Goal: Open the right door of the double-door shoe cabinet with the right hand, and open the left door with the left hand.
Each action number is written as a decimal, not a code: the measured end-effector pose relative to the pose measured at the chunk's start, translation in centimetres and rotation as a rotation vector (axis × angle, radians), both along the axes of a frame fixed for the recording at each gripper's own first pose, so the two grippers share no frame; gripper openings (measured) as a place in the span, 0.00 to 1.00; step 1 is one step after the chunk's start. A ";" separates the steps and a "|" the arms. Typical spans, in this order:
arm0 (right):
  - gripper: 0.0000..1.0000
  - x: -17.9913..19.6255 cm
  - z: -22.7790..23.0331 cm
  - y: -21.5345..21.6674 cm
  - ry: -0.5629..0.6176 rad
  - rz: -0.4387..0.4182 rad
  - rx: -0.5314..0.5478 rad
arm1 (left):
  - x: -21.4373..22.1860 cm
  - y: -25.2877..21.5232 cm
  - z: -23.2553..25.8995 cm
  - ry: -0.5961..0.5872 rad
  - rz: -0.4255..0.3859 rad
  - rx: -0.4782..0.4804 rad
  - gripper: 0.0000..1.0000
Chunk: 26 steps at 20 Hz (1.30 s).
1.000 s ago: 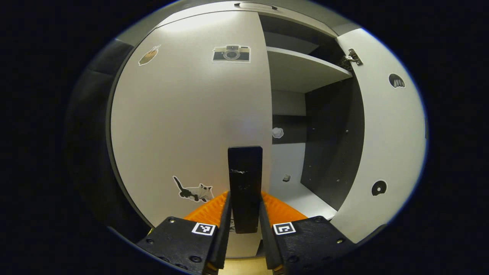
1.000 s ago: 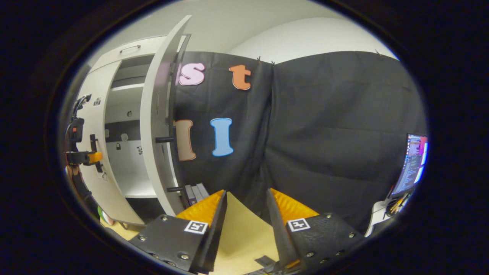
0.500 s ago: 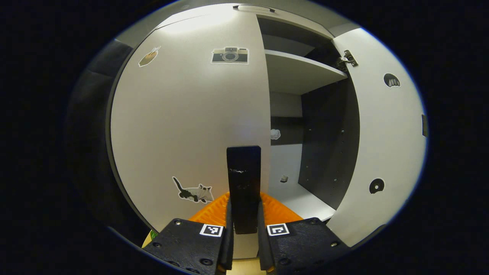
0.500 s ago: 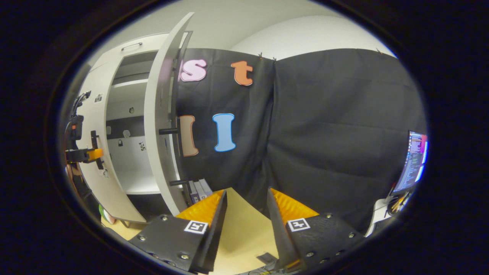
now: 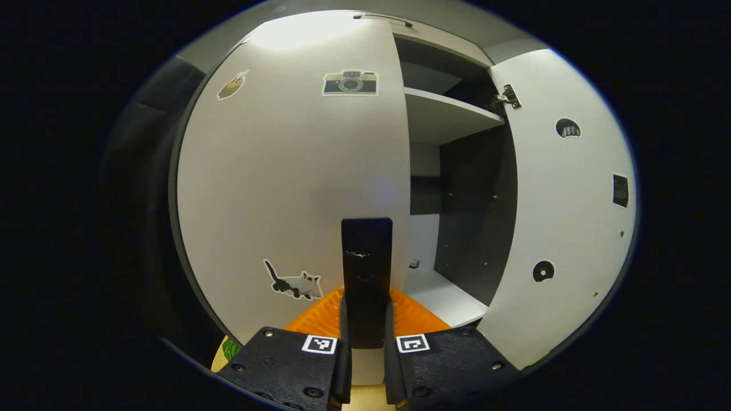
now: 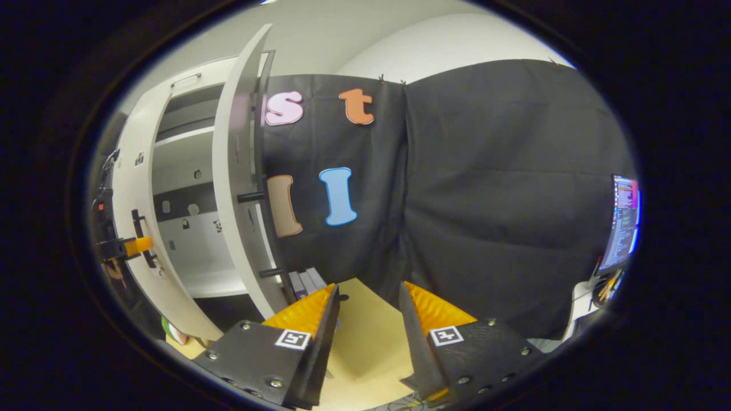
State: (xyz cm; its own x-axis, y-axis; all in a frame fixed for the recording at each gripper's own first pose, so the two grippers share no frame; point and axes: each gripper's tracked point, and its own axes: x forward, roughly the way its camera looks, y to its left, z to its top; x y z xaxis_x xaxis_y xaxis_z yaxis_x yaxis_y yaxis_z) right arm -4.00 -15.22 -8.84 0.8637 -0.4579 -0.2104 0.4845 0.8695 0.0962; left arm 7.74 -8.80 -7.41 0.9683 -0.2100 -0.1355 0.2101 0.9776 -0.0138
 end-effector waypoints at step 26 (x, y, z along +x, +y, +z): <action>0.62 1.4 -1.3 1.0 0.049 0.220 -0.017 | -8.1 4.9 0.5 0.034 0.016 -0.047 0.24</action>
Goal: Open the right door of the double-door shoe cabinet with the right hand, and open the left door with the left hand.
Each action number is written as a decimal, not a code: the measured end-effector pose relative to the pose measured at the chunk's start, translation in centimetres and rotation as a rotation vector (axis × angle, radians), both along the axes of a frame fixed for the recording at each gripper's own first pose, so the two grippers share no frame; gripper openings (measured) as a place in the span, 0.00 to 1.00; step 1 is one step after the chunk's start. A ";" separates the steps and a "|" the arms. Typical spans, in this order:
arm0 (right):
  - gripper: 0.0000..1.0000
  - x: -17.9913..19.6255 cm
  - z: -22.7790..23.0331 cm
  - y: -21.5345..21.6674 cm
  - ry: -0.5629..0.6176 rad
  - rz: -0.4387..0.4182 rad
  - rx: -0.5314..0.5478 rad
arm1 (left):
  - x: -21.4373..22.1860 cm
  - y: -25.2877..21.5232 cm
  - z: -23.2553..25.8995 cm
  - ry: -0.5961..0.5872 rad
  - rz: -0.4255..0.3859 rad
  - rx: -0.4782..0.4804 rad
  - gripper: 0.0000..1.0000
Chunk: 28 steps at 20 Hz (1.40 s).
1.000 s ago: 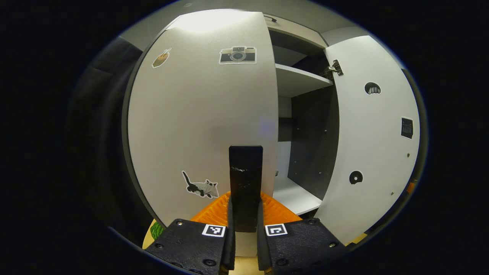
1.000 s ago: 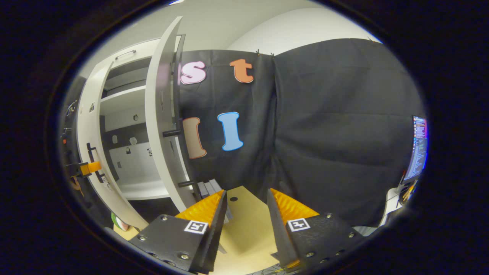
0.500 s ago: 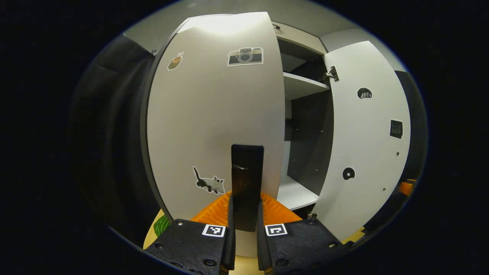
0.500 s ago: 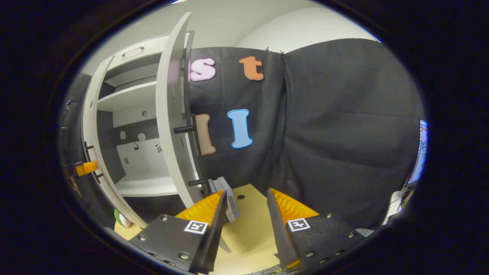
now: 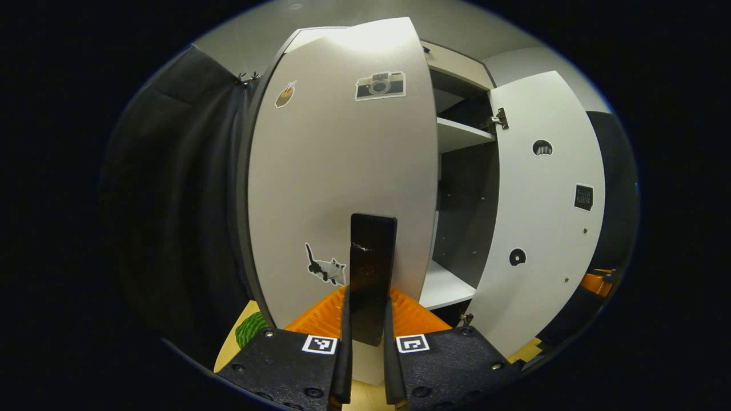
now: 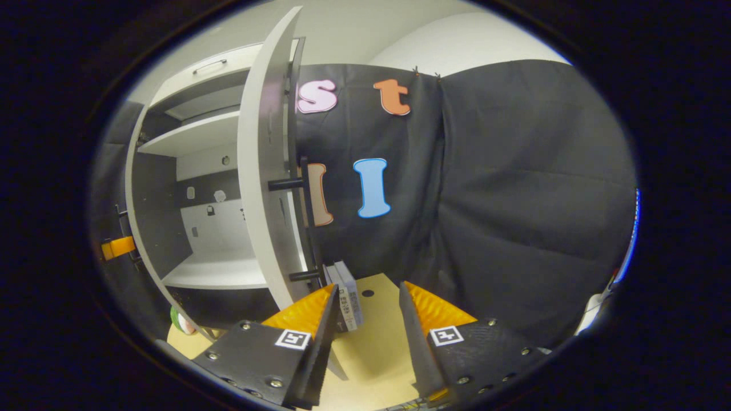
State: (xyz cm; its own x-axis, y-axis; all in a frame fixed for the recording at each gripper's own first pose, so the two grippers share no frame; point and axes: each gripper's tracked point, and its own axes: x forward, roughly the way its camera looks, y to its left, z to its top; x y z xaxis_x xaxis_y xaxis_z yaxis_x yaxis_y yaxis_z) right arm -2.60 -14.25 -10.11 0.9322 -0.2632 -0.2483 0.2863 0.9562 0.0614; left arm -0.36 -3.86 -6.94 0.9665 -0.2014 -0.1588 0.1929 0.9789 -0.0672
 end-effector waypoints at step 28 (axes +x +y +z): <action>0.62 0.9 -1.4 -0.1 0.067 0.066 0.014 | -4.8 12.3 0.3 0.021 0.327 0.115 0.01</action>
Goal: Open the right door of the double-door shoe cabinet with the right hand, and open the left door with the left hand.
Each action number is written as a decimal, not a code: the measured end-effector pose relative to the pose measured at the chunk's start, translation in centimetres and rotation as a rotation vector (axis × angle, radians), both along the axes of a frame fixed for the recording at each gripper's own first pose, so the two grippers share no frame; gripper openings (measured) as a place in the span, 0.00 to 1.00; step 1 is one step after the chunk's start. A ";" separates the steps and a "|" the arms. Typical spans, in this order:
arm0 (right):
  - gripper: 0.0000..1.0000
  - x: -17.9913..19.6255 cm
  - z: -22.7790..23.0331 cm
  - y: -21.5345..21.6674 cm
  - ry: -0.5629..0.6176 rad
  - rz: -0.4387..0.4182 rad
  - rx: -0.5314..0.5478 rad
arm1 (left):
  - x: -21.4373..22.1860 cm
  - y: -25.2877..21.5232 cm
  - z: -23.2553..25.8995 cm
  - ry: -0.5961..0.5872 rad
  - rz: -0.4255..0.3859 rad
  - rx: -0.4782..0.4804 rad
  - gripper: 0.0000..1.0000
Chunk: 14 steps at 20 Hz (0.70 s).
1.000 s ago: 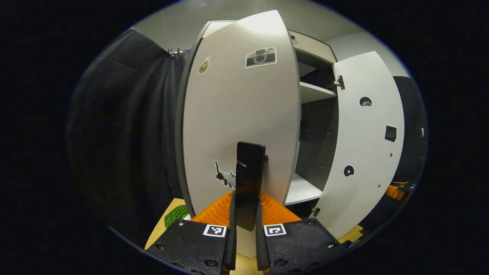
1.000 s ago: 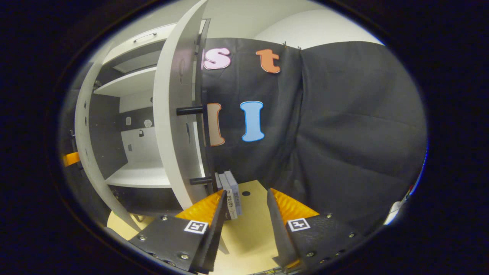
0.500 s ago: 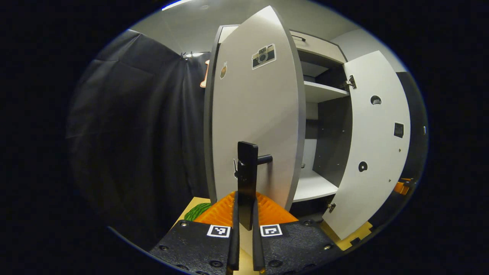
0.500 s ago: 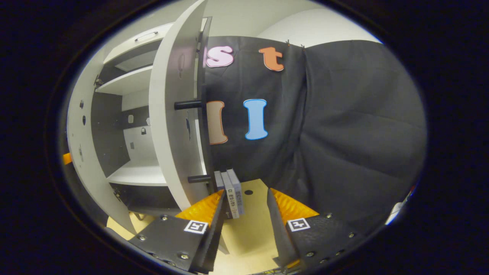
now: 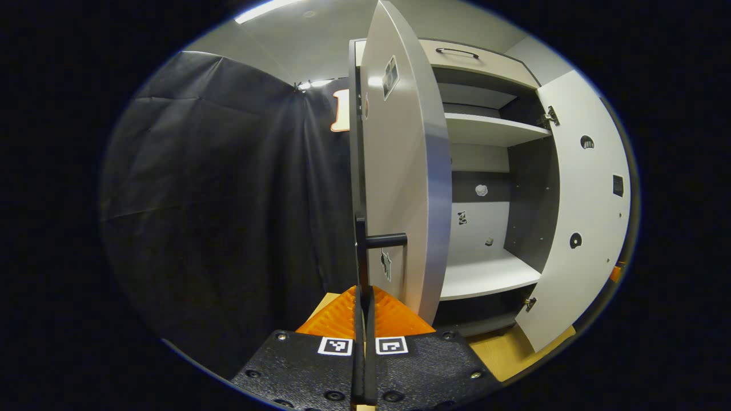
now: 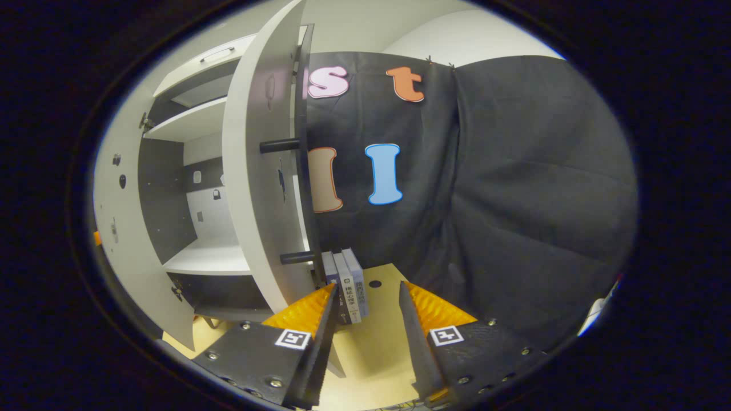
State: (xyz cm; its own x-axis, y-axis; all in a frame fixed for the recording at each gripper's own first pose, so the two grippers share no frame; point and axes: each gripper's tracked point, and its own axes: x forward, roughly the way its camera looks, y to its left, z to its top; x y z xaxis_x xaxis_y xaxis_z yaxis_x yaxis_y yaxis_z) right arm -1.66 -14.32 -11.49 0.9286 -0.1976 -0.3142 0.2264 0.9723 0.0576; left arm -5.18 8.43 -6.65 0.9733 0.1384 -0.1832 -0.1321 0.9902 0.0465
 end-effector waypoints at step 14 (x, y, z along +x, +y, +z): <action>0.62 -0.9 0.5 -1.0 -0.012 -0.058 0.012 | 0.2 3.8 -0.1 -0.035 -0.036 -0.046 0.01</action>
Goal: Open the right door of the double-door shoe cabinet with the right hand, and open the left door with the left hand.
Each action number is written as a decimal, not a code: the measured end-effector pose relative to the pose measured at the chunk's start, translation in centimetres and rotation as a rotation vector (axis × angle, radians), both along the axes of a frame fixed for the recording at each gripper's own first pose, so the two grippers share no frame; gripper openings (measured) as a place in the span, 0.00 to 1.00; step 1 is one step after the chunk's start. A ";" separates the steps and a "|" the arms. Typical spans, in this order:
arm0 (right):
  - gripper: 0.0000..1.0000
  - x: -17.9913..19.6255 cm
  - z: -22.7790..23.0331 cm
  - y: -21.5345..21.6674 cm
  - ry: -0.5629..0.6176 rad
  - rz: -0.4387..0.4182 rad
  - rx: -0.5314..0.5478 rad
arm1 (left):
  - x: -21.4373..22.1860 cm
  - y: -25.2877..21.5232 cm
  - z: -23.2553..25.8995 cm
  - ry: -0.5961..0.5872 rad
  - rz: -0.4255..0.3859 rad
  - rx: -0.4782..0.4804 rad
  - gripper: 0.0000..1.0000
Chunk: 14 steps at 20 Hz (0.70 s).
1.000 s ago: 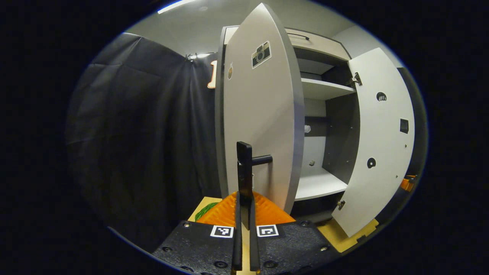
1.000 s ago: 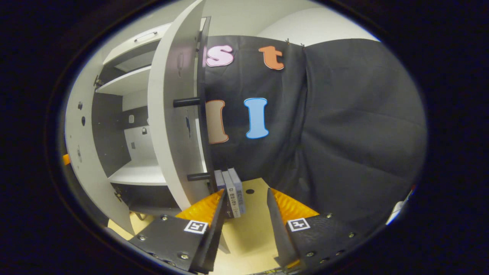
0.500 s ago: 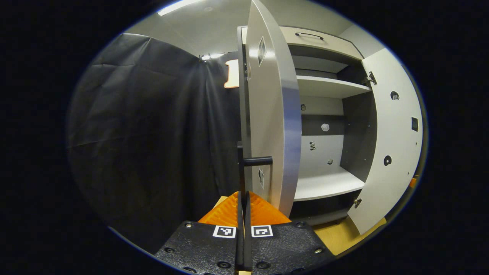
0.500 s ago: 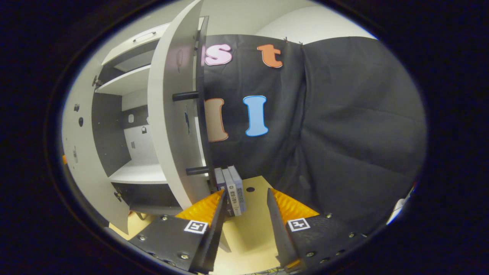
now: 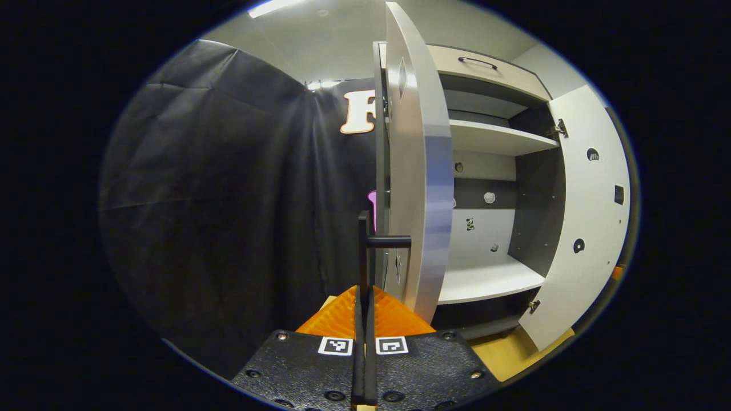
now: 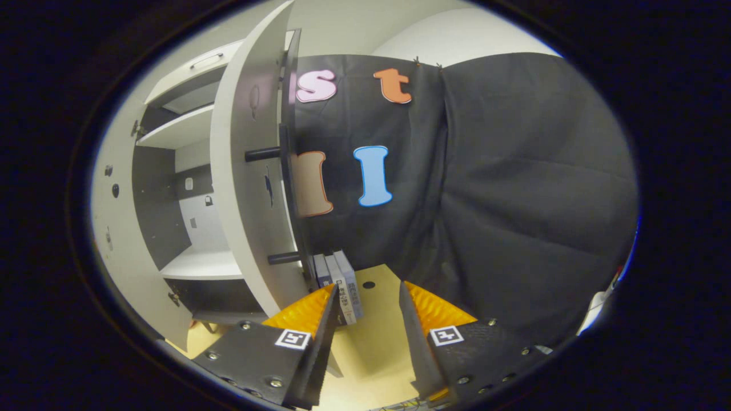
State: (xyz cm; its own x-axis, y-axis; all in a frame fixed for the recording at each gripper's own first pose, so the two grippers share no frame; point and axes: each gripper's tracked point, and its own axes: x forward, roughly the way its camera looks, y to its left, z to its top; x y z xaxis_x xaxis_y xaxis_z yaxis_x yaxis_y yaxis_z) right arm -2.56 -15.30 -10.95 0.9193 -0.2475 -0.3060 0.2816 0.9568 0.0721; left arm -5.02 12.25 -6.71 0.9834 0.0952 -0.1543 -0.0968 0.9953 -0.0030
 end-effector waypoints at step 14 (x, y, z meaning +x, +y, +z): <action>0.62 -1.4 1.2 0.2 -0.034 -0.021 -0.006 | -1.4 2.1 -0.1 0.010 0.025 -0.049 0.05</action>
State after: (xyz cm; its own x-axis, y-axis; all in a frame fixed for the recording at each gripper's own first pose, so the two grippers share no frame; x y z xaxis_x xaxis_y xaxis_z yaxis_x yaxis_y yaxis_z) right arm -3.94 -15.13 -9.75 0.9237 -0.2687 -0.2730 0.2991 0.9512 0.0759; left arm -6.41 14.31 -6.82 0.9792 0.1121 -0.1691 -0.1222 0.9912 -0.0507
